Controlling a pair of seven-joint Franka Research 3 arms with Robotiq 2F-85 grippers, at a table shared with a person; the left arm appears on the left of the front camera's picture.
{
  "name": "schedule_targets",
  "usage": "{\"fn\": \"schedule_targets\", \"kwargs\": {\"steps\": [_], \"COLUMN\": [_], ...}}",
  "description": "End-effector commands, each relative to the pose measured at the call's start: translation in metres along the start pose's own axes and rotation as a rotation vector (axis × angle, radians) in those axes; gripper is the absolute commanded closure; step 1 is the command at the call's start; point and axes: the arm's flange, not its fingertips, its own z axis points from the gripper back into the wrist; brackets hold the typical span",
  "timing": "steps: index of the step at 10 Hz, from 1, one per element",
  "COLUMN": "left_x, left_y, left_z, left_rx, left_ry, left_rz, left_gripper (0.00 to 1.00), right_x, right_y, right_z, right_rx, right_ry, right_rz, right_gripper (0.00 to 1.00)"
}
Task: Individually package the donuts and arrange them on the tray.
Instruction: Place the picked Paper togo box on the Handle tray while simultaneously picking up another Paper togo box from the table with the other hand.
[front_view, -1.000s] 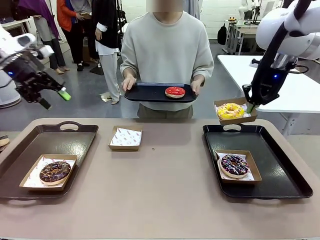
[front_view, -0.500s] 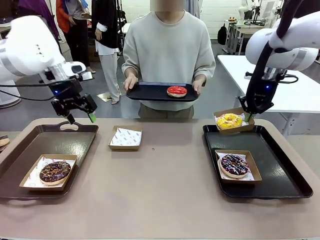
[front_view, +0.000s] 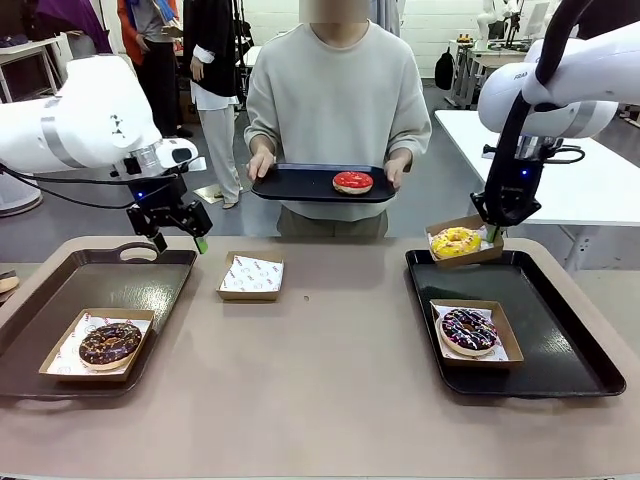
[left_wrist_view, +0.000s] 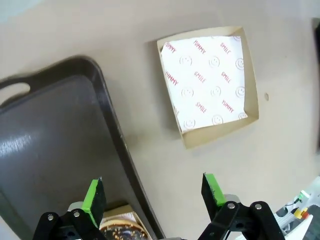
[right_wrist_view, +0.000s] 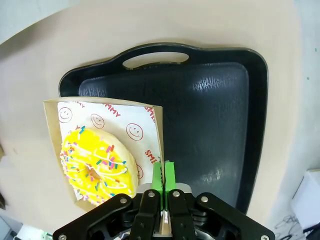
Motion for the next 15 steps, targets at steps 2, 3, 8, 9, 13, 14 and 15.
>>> {"fn": "schedule_targets", "kwargs": {"steps": [2,3,8,9,13,14,15], "left_x": [0.017,0.019,0.024,0.024,0.024,0.024,0.024], "left_y": [-0.027,-0.037,-0.047,-0.047,-0.047,-0.047,-0.047], "left_z": [-0.022,-0.030,-0.043,-0.043,-0.043,-0.043,-0.043], "left_rx": [0.081,0.103,0.096,0.096,0.096,0.096,0.096], "left_ry": [-0.047,-0.073,-0.116,-0.116,-0.116,-0.116,-0.116], "left_rz": [-0.021,-0.027,-0.040,-0.040,-0.040,-0.040,-0.040], "left_gripper": [0.00,0.00,0.00,0.00,0.00,0.00,0.00], "right_x": [-0.003,-0.003,-0.003,-0.003,-0.003,-0.003,-0.003], "right_y": [-0.003,-0.003,-0.003,-0.003,-0.003,-0.003,-0.003], "right_z": [-0.001,-0.001,-0.001,-0.001,-0.001,-0.001,-0.001], "right_rx": [0.009,0.009,0.009,0.009,0.009,0.009,0.009], "right_ry": [0.002,0.002,0.002,0.002,0.002,0.002,0.002], "right_rz": [0.008,0.008,0.008,0.008,0.008,0.008,0.008], "right_gripper": [0.98,0.98,0.98,0.98,0.98,0.98,0.98]}}
